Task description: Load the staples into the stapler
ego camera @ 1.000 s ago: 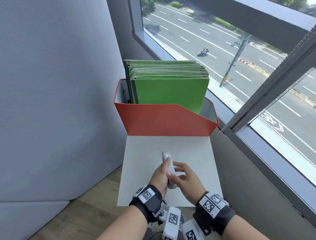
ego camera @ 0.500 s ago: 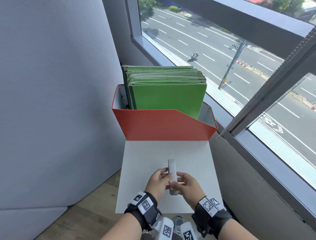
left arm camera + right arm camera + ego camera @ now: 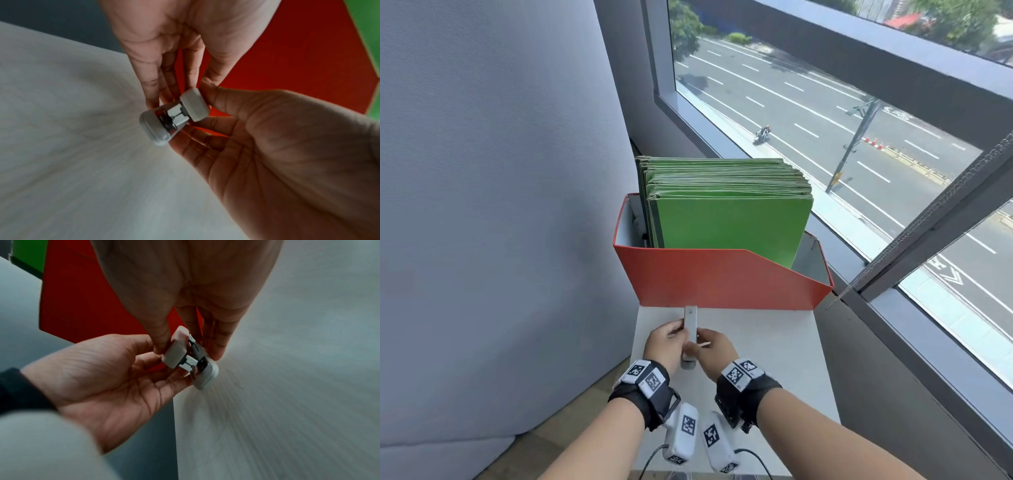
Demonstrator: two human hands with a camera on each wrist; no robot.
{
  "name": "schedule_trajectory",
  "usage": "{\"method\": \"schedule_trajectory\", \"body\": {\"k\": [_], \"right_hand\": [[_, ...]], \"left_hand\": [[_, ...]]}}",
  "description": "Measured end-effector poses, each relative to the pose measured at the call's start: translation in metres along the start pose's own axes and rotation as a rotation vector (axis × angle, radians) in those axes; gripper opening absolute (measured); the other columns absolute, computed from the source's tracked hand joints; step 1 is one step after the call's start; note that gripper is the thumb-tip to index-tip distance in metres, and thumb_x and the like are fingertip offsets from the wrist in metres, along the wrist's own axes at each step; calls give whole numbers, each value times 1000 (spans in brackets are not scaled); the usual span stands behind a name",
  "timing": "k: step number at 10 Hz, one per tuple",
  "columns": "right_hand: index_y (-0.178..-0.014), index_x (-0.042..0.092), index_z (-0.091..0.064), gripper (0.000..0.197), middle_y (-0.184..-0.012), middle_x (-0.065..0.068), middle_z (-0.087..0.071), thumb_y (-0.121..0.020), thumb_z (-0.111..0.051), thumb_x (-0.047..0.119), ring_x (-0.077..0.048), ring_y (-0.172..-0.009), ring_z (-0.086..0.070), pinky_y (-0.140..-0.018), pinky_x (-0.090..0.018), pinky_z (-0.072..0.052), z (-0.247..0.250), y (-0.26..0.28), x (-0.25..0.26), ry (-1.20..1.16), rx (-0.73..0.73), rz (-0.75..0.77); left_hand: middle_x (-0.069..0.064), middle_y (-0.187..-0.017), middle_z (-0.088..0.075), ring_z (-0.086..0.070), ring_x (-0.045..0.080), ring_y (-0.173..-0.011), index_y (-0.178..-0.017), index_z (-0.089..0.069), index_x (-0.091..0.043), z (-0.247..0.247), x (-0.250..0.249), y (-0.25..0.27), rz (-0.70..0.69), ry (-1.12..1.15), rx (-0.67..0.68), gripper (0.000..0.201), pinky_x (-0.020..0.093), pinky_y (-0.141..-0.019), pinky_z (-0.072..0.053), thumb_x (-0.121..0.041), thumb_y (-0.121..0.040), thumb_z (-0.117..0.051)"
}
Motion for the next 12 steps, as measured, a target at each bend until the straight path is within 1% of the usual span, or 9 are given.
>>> {"method": "schedule_trajectory", "body": {"k": [2, 4, 5, 6, 7, 9, 10, 11, 12], "right_hand": [[-96, 5, -67, 27, -89, -15, -71, -79, -61, 26, -31, -79, -66, -70, -36, -51, -13, -22, 5, 36, 4, -27], [-88, 15, -68, 43, -96, -16, -67, -64, -55, 48, -27, -78, -68, -71, -38, -57, -22, -44, -22, 93, 5, -74], [-66, 16, -55, 23, -89, -18, -63, -75, -62, 36, -26, -64, -56, -51, -23, -39, -18, -37, -13, 149, -17, -92], [-61, 20, -50, 24, -85, -15, -58, -79, -62, 31, -24, -60, -52, -49, -21, -37, -19, -41, -16, 182, -20, -92], [-80, 11, -65, 23, -94, -17, -63, -76, -61, 34, -31, -74, -65, -70, -37, -56, -22, -43, -18, 191, 2, -73], [-88, 7, -62, 28, -101, -13, -54, -81, -63, 34, -27, -79, -59, -71, -28, -42, -16, -38, -16, 196, -4, -87], [-117, 9, -60, 45, -120, -14, -57, -83, -63, 39, -24, -93, -59, -77, -25, -40, -5, -28, -16, 185, 14, -86], [-135, 10, -48, 56, -127, -11, -57, -87, -61, 36, -22, -106, -59, -84, -23, -43, 11, -19, -24, 188, -8, -100], [-132, 13, -52, 48, -124, -9, -59, -88, -59, 31, -17, -93, -58, -86, -21, -43, 26, 7, -36, 230, -72, -130]], "left_hand": [[7, -100, -73, -66, 21, -83, -112, -70, -14, 10, 4, -20, 4, -82, -41, 31, 25, -76, -52, -8, -88, -51], [7, -96, -73, -64, 19, -78, -110, -71, -13, 5, 12, -25, 16, -97, -40, 30, 18, -62, -49, -8, -90, -49], [7, -100, -74, -64, 19, -79, -111, -70, -13, 4, 15, -27, 15, -124, -38, 30, 18, -62, -47, -9, -90, -50], [9, -103, -74, -65, 20, -81, -113, -70, -13, 3, 16, -28, 19, -139, -34, 32, 23, -68, -51, -9, -89, -50], [8, -107, -74, -68, 24, -91, -117, -69, -13, 3, 18, -29, 18, -152, -30, 34, 28, -81, -53, -9, -88, -50], [9, -107, -73, -66, 22, -89, -120, -65, -13, 7, 18, -30, 34, -159, -16, 34, 30, -82, -53, -13, -88, -52], [7, -108, -70, -66, 26, -102, -122, -62, -11, 11, 20, -26, 64, -139, -2, 34, 42, -99, -51, -18, -89, -56], [4, -113, -68, -63, 21, -104, -119, -64, -10, 17, 26, -19, 55, -213, 12, 33, 32, -97, -48, -21, -88, -59], [2, -110, -70, -61, 15, -97, -105, -66, -16, 26, 38, 3, 51, -352, 47, 20, 25, -86, -45, -22, -87, -60]]}}
Point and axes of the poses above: each hand's wrist, its own y-axis away from the middle knuckle, its own z-axis out of the back of the hand, x = y × z, the point moved 1 cm from there along -y, towards the middle knuckle
